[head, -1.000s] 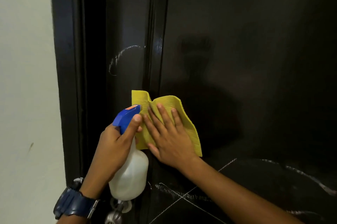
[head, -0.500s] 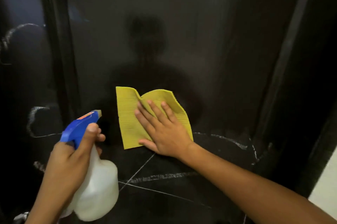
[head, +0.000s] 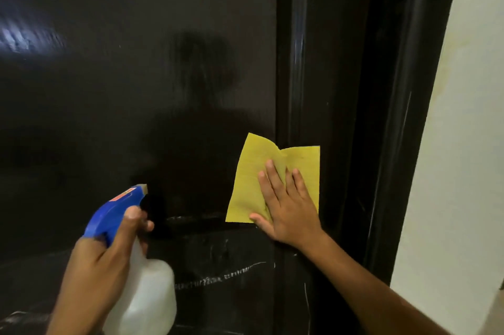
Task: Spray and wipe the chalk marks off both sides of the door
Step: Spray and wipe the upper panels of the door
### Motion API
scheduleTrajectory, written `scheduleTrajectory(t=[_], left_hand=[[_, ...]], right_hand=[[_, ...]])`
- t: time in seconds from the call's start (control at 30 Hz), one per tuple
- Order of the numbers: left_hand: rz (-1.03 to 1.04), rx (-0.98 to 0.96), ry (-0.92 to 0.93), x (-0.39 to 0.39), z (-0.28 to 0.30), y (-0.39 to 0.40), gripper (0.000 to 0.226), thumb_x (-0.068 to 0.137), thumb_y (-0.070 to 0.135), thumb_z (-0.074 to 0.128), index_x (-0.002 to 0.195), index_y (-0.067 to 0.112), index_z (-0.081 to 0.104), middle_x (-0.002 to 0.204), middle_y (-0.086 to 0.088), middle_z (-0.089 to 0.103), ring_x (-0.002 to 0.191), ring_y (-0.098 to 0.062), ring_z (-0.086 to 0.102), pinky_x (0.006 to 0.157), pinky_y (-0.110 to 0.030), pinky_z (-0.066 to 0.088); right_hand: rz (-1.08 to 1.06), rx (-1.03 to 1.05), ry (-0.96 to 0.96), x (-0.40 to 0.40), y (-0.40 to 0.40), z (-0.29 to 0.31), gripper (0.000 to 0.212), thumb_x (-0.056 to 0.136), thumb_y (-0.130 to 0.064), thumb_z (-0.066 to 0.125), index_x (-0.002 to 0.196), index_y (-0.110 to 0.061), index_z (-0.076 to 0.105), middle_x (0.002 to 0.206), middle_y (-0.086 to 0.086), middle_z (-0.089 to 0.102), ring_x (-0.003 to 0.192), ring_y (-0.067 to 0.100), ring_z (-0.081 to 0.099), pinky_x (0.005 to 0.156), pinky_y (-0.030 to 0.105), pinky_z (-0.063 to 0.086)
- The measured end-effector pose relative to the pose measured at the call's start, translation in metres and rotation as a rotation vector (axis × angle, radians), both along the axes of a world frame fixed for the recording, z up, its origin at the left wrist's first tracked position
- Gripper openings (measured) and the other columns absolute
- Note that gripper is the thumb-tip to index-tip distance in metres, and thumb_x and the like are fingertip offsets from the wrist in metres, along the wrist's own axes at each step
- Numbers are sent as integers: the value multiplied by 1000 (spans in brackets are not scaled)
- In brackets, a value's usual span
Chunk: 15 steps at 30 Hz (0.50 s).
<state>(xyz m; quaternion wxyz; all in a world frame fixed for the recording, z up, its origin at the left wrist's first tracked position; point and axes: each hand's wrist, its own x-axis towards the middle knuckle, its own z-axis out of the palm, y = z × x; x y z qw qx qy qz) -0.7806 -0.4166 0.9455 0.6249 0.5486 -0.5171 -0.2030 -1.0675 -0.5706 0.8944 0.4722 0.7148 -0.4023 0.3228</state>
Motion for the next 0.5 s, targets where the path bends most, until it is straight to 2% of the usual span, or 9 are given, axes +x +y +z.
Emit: scheduleTrajectory(t=[0.07,0.17,0.27,0.37,0.43,0.5], left_hand=[[-33,-19,-46,-22,9,-3,55,69,94,48,85,47,72,79,1,76,72,-36,68,76,-54,54],[-28,-86,-37,-49,21,-6,49,79,84,49,79,42,72,75,-3,74,74,-40,67,74,-54,54],[-59,-129,-45,-67,35,-6,64,69,91,47,75,32,72,73,-5,73,70,-28,70,76,-53,55],[-73,-183,-49,-82,48,-4,55,80,81,49,77,30,72,76,-2,74,66,-14,69,71,-39,55],[-70,-197,-73,-87,55,-3,56,80,80,48,78,29,71,78,-1,74,66,-12,69,69,-36,54],[-49,-213,-91,-86,60,-1,59,76,83,46,76,30,70,74,-2,73,65,-15,68,71,-41,55]], right_hand=[[16,22,-40,2,0,-3,89,99,-66,31,160,-7,4,168,15,-4,152,36,12,126,49,2],[27,38,-63,4,0,-2,87,98,-65,35,159,-9,9,168,14,-1,153,34,9,126,48,2],[22,35,-58,2,2,0,87,97,-64,36,159,-8,13,168,14,1,154,34,10,125,49,4],[25,51,-60,2,3,2,86,97,-64,36,159,-8,16,168,15,3,154,33,10,125,50,5],[37,65,-71,2,3,3,85,97,-63,36,159,-8,16,168,14,4,153,33,10,125,50,4],[35,82,-66,1,5,2,85,97,-63,36,159,-8,15,168,14,4,152,32,10,125,50,4]])
